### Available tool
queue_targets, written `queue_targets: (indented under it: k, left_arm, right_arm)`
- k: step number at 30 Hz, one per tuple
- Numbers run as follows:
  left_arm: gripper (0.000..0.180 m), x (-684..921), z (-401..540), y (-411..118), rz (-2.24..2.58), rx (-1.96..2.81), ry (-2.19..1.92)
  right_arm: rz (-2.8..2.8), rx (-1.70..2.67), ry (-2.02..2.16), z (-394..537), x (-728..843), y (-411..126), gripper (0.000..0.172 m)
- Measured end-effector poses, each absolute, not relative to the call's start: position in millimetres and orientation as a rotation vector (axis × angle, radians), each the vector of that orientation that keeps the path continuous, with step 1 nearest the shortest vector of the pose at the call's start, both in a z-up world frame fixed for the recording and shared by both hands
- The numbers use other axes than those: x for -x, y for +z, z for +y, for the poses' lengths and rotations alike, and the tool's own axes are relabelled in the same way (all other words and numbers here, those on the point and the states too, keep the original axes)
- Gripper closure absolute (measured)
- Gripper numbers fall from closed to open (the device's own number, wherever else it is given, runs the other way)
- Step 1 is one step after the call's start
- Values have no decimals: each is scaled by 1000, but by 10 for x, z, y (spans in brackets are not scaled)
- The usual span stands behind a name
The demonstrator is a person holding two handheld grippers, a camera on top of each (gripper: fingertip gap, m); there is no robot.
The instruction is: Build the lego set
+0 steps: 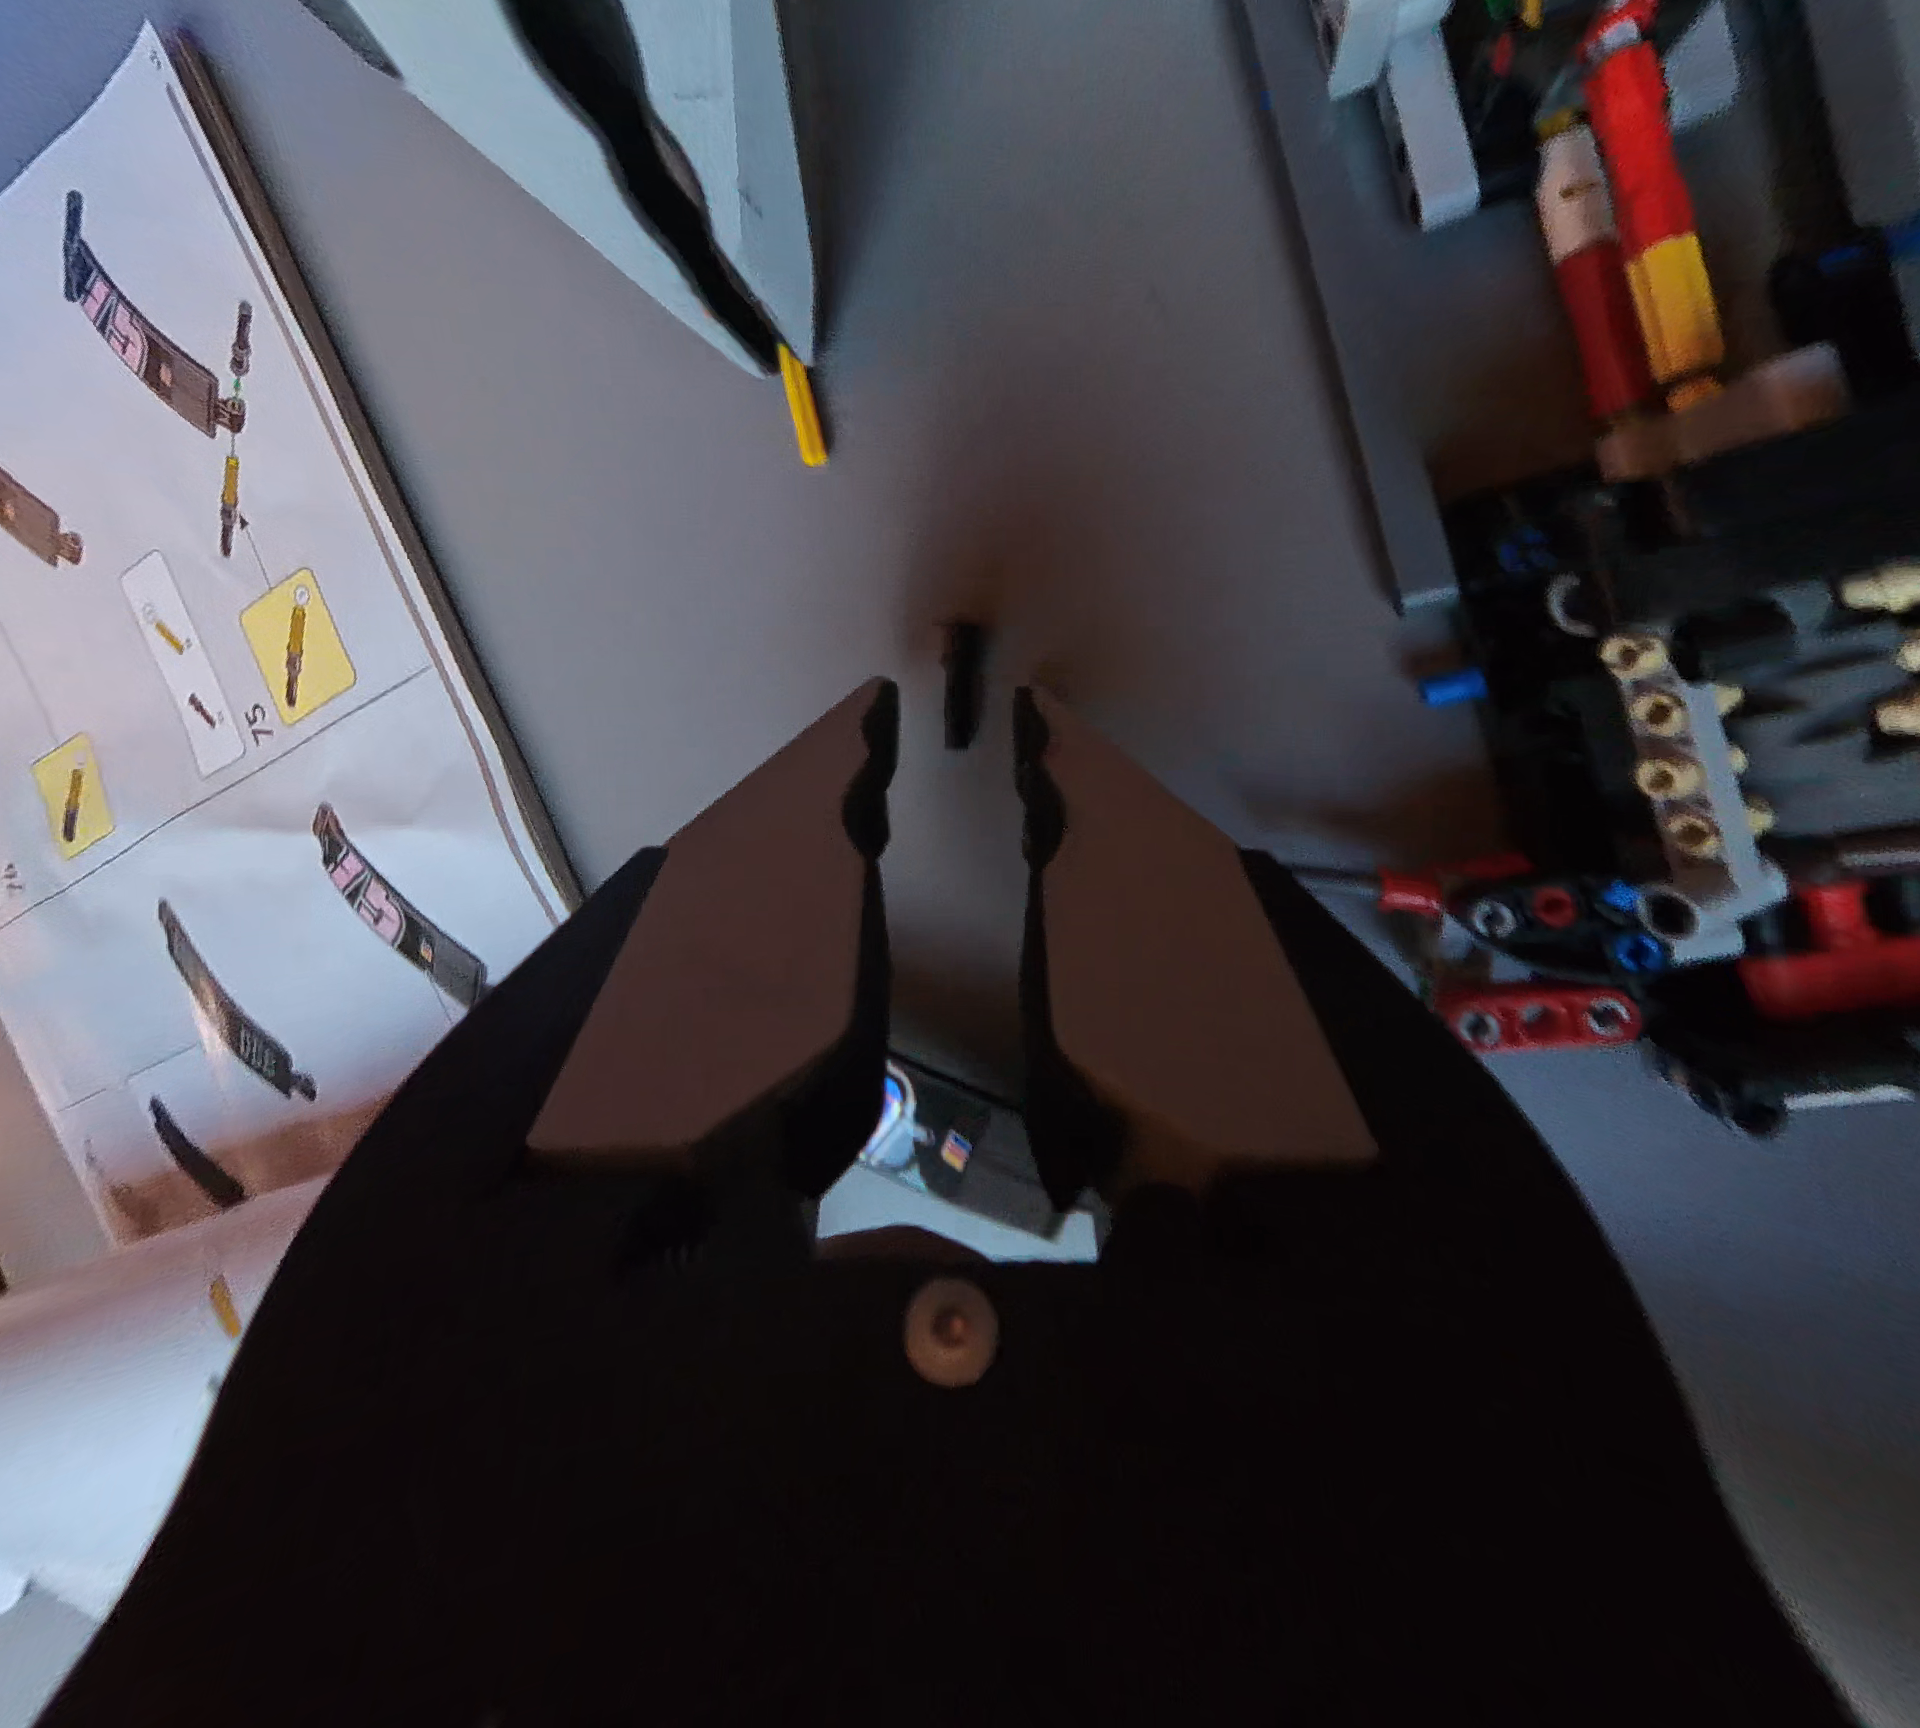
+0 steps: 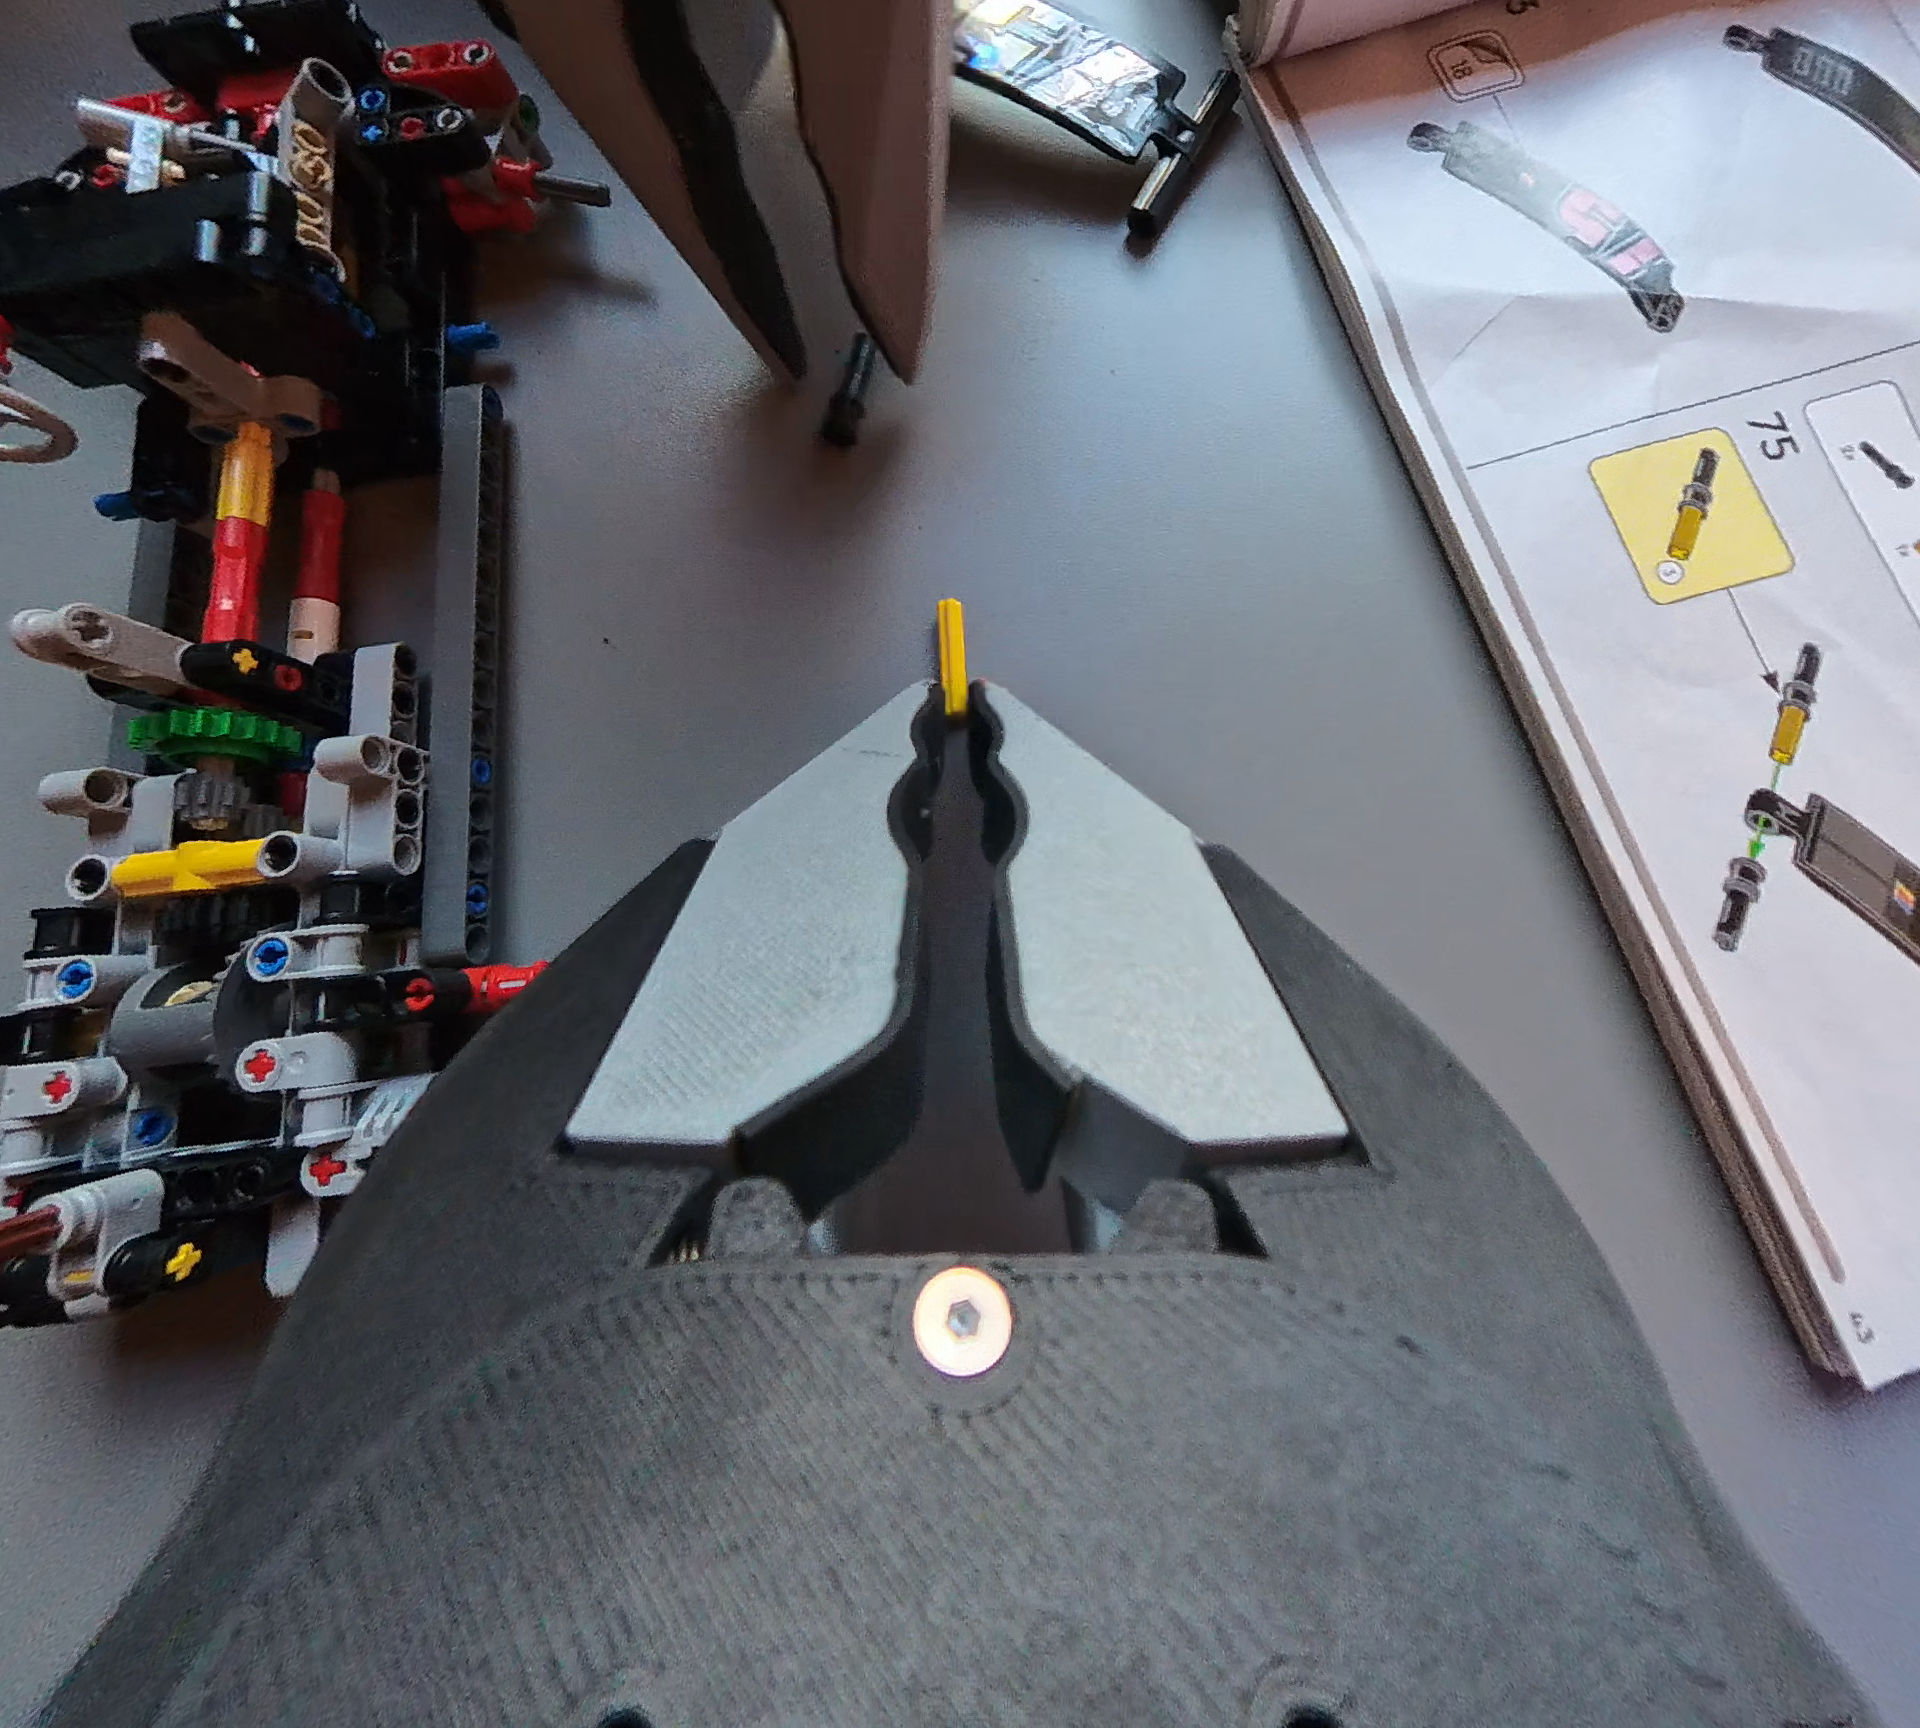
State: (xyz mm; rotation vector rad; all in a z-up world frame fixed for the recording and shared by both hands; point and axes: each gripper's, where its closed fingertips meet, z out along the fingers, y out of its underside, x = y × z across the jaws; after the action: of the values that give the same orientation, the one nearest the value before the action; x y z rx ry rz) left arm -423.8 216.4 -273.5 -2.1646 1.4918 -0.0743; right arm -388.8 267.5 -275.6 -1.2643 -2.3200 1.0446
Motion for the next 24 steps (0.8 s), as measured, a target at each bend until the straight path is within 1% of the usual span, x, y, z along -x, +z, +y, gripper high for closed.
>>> queue_targets:
  k: [1, 2, 3, 15, 20, 24]
  left_arm:
    - [166, 4229, 2205, -2744, 1472, 2184, -95]
    - [175, 4225, 2223, -2758, 1448, 2218, -130]
    - [178, 4220, 2228, -2765, 1416, 2254, -174]
    - [178, 4284, 2220, -2758, 973, 2307, -325]
    - [178, 4282, 2224, -2751, 920, 2212, -371]
    - [178, 4288, 2219, -2750, 927, 2176, -343]
  right_arm:
    - [-2322, 1256, 1050, 2659, 3891, -2755, 170]
    - [-2325, 1251, 1057, 2641, 3893, -2754, 170]
    - [-2327, 1248, 1063, 2625, 3897, -2754, 170]
    - [-2316, 1227, 1079, 2433, 4022, -2738, 171]
    - [-2259, 1251, 1177, 2334, 4103, -2640, 171]
    - [-2264, 1343, 1196, 2360, 4106, -2683, 171]
